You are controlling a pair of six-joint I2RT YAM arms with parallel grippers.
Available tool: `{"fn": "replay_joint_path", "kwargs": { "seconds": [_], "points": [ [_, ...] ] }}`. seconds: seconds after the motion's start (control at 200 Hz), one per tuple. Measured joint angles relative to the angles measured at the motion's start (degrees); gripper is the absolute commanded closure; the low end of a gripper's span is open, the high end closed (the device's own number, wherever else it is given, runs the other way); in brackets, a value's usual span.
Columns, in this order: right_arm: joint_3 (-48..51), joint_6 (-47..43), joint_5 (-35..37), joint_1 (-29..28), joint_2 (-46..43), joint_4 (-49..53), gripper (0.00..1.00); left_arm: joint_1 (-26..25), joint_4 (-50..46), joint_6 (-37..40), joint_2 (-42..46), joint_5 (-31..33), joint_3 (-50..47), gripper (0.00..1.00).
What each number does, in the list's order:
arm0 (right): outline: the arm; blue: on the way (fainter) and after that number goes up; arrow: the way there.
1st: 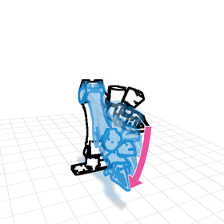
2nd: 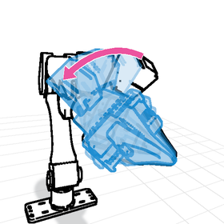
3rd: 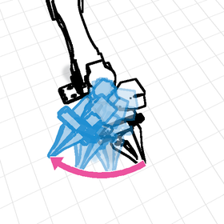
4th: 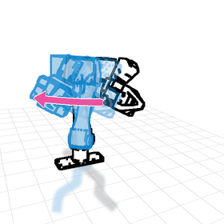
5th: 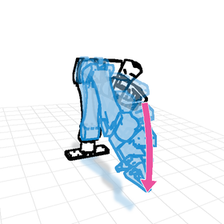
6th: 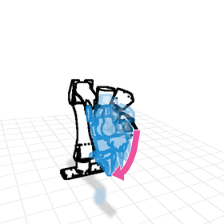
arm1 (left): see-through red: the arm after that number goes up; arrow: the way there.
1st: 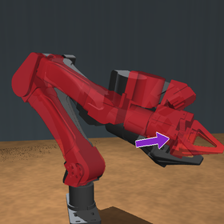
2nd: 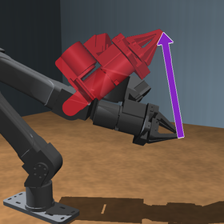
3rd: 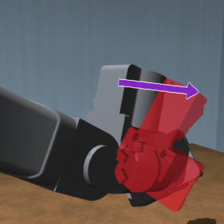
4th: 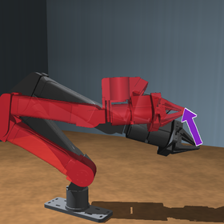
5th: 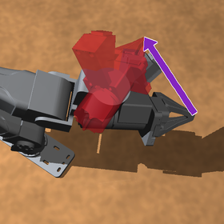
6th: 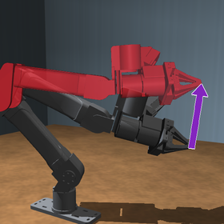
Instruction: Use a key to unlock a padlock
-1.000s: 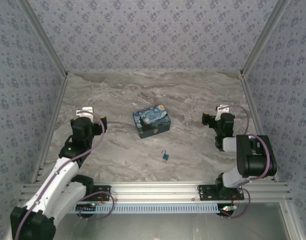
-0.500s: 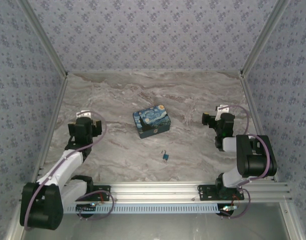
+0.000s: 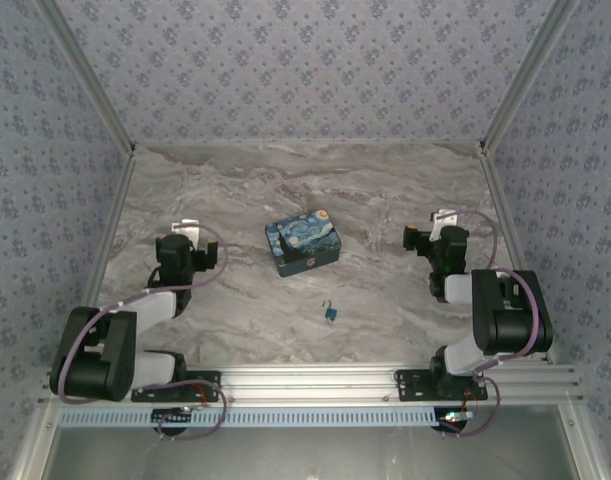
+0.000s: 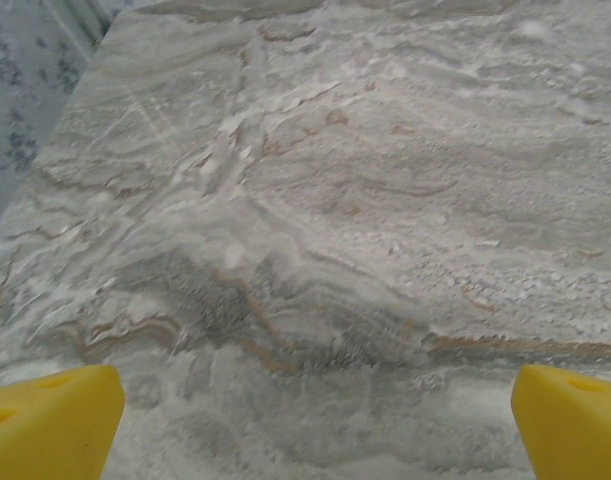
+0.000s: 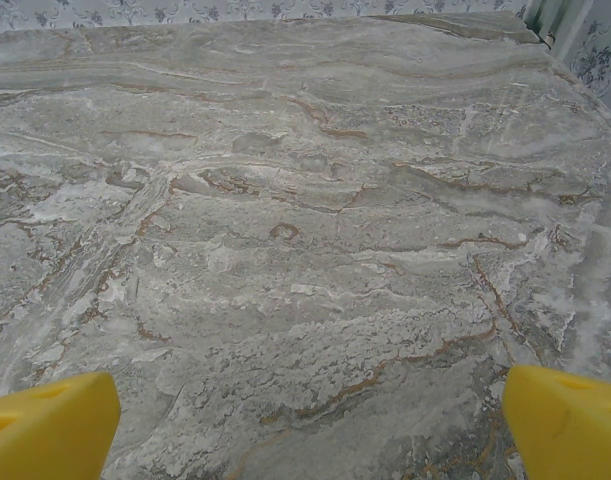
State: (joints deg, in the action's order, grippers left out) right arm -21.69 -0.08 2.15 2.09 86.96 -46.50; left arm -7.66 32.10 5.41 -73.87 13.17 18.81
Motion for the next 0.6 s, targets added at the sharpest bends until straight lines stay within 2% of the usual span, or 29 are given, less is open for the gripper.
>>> {"fn": "replay_joint_path", "kwargs": {
  "seconds": [0.22,0.345,0.495,0.6],
  "points": [
    [0.0,0.0,0.0,0.0,0.0,0.0,0.0,4.0,13.3,-0.6,-4.4,-6.7,-2.0,0.01],
    [0.0,0.0,0.0,0.0,0.0,0.0,0.0,4.4,21.1,-0.8,-8.8,-9.3,-4.5,0.01],
    [0.0,0.0,0.0,0.0,0.0,0.0,0.0,5.1,25.7,-1.0,-12.3,-11.6,-5.5,0.0],
    [0.0,0.0,0.0,0.0,0.0,0.0,0.0,6.1,24.4,-1.7,-12.8,-12.4,-4.2,0.01]
  ]
}}
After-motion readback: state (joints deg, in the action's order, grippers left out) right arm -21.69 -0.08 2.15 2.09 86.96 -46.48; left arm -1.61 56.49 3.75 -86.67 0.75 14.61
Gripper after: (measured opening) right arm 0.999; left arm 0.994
